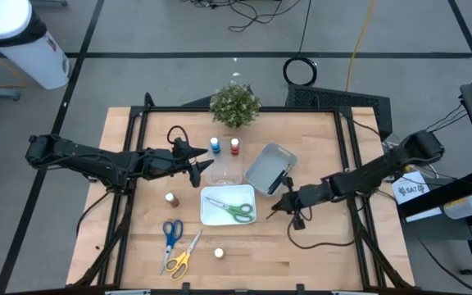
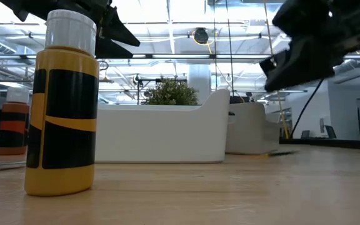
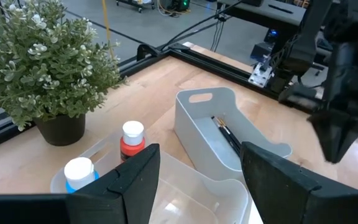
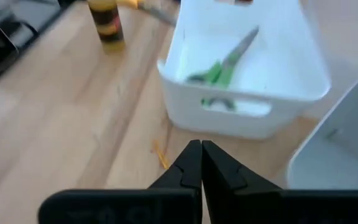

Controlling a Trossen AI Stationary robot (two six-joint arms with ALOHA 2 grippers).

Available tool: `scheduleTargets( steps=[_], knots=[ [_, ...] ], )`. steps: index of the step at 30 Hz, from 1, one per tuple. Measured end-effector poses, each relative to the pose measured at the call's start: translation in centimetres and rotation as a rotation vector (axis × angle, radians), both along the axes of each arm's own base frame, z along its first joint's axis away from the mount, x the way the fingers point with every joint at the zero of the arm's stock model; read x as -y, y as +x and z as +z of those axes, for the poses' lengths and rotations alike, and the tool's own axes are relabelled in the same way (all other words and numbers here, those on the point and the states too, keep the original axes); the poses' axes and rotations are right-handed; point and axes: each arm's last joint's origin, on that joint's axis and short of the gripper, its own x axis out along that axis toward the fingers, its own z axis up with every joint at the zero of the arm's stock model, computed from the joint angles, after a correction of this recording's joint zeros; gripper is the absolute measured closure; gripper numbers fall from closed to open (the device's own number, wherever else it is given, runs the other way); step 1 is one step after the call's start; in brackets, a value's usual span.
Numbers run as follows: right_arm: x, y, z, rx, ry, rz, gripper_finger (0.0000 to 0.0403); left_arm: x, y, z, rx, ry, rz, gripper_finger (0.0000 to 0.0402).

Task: Pick & Place Paint Supplies
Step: Adjust the gray bin

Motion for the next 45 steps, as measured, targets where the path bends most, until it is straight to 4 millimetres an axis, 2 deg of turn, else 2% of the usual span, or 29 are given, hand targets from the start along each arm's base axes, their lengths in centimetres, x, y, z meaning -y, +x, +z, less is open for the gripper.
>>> scheduleTargets(
  steps=[5,10,12,15,19,24,32,37,45],
  knots=[
    [0.3,-0.8,1.5,0.047,-0.006,0.011,0.0401,0.0,0.0,0.0,0.001,-0.002,0.001,0.0165],
    [0.0,-0.6,1.4,0.060,-0.008,0.058,0.0396,0.0,0.0,0.0,0.003,-0.004,0.002,0.0165],
    [-0.3,0.0,0.9,0.065,0.015,0.090,0.0377,0.0,0.0,0.0,0.005,-0.003,0.002,0.0165],
    [-0.4,1.1,-0.4,0.042,0.016,0.091,0.0328,0.0,0.0,0.1,0.012,-0.004,0.002,0.0165],
    [-1.0,3.0,-2.1,-0.021,-0.067,0.120,0.0264,0.0,0.0,0.1,0.014,-0.007,0.004,0.0165],
    [-1.8,5.3,-3.2,-0.112,-0.154,0.166,0.0234,0.0,0.0,0.1,0.014,-0.009,0.004,0.0165],
    [-2.0,6.7,-5.3,-0.286,-0.220,0.213,0.0247,0.0,0.0,0.1,0.012,-0.010,0.004,0.0165],
    [-1.8,6.2,-6.1,-0.371,-0.232,0.227,0.0273,0.0,0.0,0.1,0.011,-0.012,0.004,0.0165],
    [-1.6,5.5,-5.6,-0.413,-0.248,0.213,0.0335,0.0,0.0,0.1,0.011,-0.012,0.005,0.0165]
  ],
)
